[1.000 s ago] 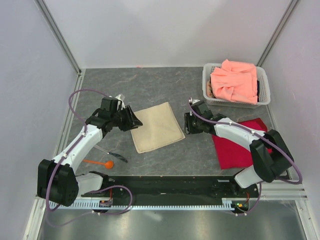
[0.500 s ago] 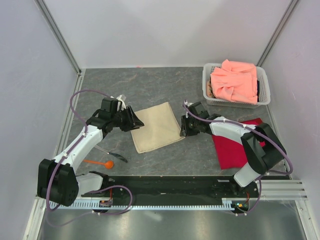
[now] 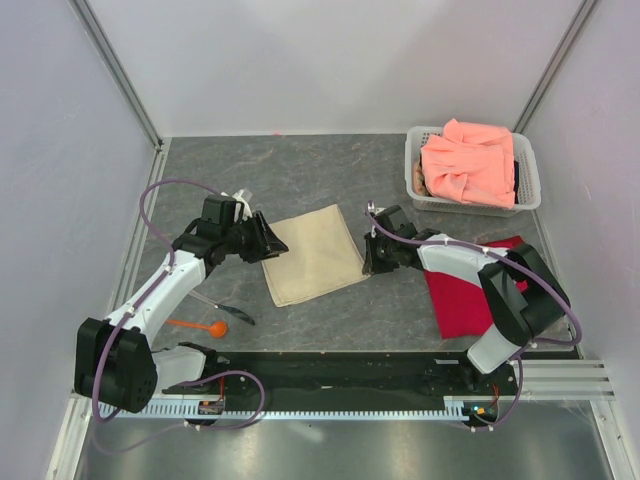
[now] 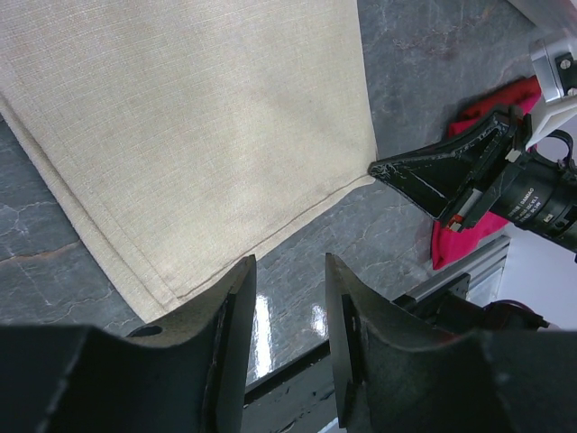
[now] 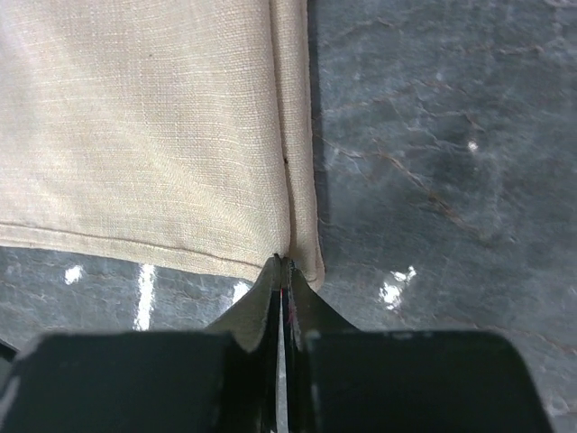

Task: Fold the napkin into a case and place the utensils inside
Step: Pick up the lower triangle-folded napkin from the center of the board.

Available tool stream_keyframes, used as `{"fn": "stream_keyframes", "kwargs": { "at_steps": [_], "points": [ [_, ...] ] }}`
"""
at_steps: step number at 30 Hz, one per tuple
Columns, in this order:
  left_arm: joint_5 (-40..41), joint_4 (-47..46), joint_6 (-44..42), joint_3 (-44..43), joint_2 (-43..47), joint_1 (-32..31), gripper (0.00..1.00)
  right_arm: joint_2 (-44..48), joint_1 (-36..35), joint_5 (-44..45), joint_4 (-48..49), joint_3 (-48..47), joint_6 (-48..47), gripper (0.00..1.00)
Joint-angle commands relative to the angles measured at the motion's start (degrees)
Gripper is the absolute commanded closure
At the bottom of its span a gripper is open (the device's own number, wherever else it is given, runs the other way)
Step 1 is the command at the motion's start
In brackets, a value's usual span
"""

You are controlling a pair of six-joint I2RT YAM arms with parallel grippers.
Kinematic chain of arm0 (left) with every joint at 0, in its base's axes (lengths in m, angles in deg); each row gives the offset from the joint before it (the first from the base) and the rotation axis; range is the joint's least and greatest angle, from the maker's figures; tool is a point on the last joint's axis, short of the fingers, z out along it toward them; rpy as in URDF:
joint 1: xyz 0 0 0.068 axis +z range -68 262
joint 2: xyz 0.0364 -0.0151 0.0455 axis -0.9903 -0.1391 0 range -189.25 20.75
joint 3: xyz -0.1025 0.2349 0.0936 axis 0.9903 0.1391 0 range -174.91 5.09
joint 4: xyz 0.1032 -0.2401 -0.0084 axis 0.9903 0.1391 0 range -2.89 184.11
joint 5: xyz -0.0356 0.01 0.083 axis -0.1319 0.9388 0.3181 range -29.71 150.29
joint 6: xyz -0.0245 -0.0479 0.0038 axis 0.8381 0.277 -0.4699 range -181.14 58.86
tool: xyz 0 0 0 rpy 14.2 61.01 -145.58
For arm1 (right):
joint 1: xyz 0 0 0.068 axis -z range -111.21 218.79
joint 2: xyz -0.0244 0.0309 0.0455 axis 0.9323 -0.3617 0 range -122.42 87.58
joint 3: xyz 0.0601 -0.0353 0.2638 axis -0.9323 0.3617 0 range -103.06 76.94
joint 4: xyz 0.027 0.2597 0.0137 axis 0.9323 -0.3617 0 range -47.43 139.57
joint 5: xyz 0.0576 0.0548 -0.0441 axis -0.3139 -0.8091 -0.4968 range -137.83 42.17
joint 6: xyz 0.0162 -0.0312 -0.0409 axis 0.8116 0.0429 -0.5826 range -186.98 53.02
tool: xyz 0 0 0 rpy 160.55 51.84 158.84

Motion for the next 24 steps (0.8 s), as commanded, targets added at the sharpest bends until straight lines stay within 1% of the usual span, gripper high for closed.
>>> {"fn": "stream_keyframes", "kwargs": {
  "at_steps": [1,3,7,10,11,12,14,15,16,18,19,20,22,24],
  "points": [
    [-1.08,-1.69,-0.82,0.23,1.69,0.28,0.57,4.3,-0.29,4.65,-3.69,-1.7,-0.74,0.98],
    [-1.08,-1.69,-0.74,0.31,1.69,0.28,0.57,5.18,-0.2,6.14,-4.58,-1.26,-1.18,1.0],
    [-1.16,-1.78,-0.91,0.49,1.51,0.28,0.57,3.7,-0.2,7.21,-4.41,-0.82,-1.97,1.0],
    [-1.34,-1.7,-0.91,0.58,1.69,0.37,0.56,1.85,-0.29,7.91,-4.23,-1.26,-1.97,0.96],
    [-1.34,-1.69,-0.91,0.58,1.86,0.45,0.57,1.59,-0.2,8.43,-4.58,-1.52,-2.23,0.84],
    [-1.25,-1.52,-0.82,0.58,2.12,0.54,0.57,1.67,-0.29,9.22,-4.93,-1.87,-2.41,0.76],
    [-0.46,-0.73,-0.91,0.58,2.91,1.07,0.57,2.98,-0.73,13.26,-6.95,-3.19,-3.55,0.64],
    [0.15,-0.12,-0.91,0.58,3.18,1.33,0.56,3.43,-1.34,15.36,-8.08,-3.89,-3.9,0.6],
    [1.37,0.76,-0.56,0.49,3.62,1.68,0.56,3.78,-1.95,18.95,-10.44,-5.81,-4.43,0.52],
    [3.13,1.9,-0.12,0.58,4.93,3.35,0.55,4.66,-4.4,22.92,-12.74,-7.93,-5.66,0.46],
    [4.36,2.87,0.49,0.67,5.46,3.96,0.54,4.83,-5.64,24.68,-14.75,-10.12,-5.92,0.41],
    [4.98,3.05,0.76,0.84,6.16,5.36,0.52,4.4,-6.87,27.66,-15.56,-11.18,-5.93,0.39],
    [6.3,3.49,1.72,1.63,8.36,6.69,0.51,3.35,-11.61,29.18,-17.49,-14.86,-5.84,0.33],
    [6.92,4.28,2.34,2.07,10.12,8.71,0.5,0.98,-15.82,27.61,-18.2,-17.07,-5.05,0.32]
  ]
}}
